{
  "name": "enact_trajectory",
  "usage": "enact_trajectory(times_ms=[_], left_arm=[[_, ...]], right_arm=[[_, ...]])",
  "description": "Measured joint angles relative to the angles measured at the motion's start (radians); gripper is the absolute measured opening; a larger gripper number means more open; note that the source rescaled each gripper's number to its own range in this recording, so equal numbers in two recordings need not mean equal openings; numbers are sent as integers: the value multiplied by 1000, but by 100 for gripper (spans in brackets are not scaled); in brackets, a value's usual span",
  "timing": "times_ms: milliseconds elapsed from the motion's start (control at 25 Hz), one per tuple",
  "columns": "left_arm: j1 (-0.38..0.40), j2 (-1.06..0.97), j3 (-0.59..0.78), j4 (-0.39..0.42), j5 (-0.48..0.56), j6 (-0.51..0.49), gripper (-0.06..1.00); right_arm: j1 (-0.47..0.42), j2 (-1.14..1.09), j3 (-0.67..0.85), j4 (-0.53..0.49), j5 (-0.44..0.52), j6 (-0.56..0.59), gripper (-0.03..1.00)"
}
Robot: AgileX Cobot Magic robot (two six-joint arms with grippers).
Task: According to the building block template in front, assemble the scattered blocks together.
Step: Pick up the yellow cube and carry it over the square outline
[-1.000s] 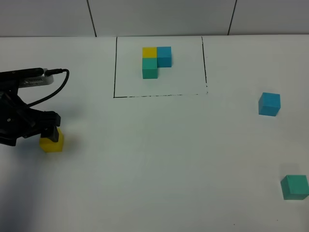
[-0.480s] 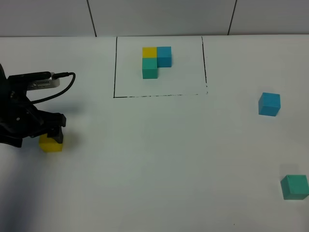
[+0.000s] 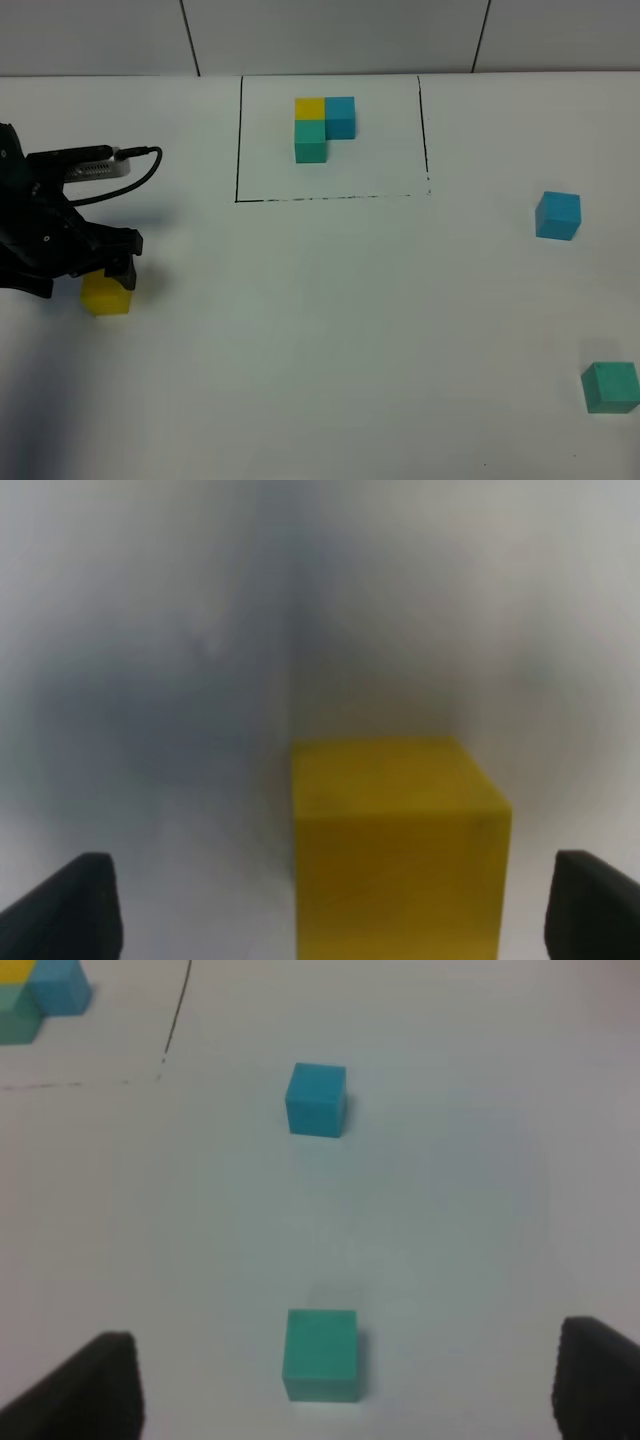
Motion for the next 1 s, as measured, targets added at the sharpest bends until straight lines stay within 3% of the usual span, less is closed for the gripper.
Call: enact_trajectory(times_ms=[400,680,760,880,1000], left_arm=[[-42,46,-11,22,-6,-16,99],[-49,89,-37,22,-20,-35,89],[-49,94,-40,22,-21,-47,79],[-49,97,-41,22,-19,-58,49],[-49,97,-49,22,-8,-61,0]], right_arm=[[0,0,0,0,0,0,67],[0,0,0,0,0,0,67],[0,0,0,0,0,0,67],[0,0,0,0,0,0,67],[0,0,0,0,0,0,67]])
